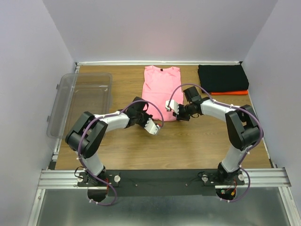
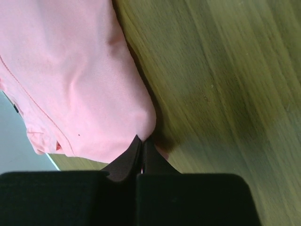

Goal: Fold and stack the t-shirts
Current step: Fold the tshirt

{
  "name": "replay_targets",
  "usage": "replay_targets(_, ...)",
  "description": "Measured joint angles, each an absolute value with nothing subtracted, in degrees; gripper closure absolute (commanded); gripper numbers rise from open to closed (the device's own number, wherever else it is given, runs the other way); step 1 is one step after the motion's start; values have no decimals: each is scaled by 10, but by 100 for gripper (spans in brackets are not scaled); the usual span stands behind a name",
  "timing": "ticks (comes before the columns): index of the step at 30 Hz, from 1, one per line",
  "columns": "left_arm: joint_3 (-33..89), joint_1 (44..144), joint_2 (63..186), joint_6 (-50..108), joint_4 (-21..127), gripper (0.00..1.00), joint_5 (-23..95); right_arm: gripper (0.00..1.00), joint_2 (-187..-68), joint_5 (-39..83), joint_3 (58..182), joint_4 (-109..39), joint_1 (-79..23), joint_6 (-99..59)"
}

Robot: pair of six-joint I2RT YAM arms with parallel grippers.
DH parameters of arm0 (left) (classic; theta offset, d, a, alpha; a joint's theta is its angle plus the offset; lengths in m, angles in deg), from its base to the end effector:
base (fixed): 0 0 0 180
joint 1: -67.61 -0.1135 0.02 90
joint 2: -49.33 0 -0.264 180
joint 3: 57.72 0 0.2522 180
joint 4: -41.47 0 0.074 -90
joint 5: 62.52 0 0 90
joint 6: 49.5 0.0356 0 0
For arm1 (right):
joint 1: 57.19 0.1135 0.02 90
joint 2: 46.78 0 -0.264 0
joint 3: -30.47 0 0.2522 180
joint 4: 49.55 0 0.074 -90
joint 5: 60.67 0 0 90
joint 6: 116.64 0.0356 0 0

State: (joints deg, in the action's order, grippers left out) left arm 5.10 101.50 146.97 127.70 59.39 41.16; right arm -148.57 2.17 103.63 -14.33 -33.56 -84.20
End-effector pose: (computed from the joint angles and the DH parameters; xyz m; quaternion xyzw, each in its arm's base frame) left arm 0.2675 -0.1898 0.1447 0.8380 0.4295 0.0414 0.3341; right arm 0.3067 0.1519 0.1562 -0.6565 0.6844 0.1546 0.2771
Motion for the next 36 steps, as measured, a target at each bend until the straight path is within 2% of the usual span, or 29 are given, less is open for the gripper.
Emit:
replay_targets(5, 30, 1028, 1436, 1283, 596, 100, 412, 99, -1475, 27, 1023, -148, -336, -842)
replay_targets(11, -33, 1068, 1339, 1294, 625, 100, 414, 99, -1397, 11, 991, -13, -316, -931)
replay_targets(14, -51, 1115, 1282, 1281, 654, 100, 414, 99, -1341, 3, 968, 61, -286, -963)
replay_targets(19, -53, 1252, 1228, 1206, 719, 100, 420, 100, -1233, -26, 957, 187, -241, -981)
replay_targets(23, -55, 1324, 1217, 1157, 754, 100, 428, 99, -1171, -24, 954, 211, -241, -955)
replay_targets(26, -54, 1317, 1218, 1148, 758, 100, 419, 100, -1168, 3, 951, 197, -243, -913)
replay_targets(30, -31, 1252, 1238, 1153, 757, 100, 412, 99, -1211, 35, 966, 162, -279, -872)
replay_targets(36, 58, 1132, 1301, 1183, 705, 100, 410, 99, -1329, 44, 1110, 130, -374, -851)
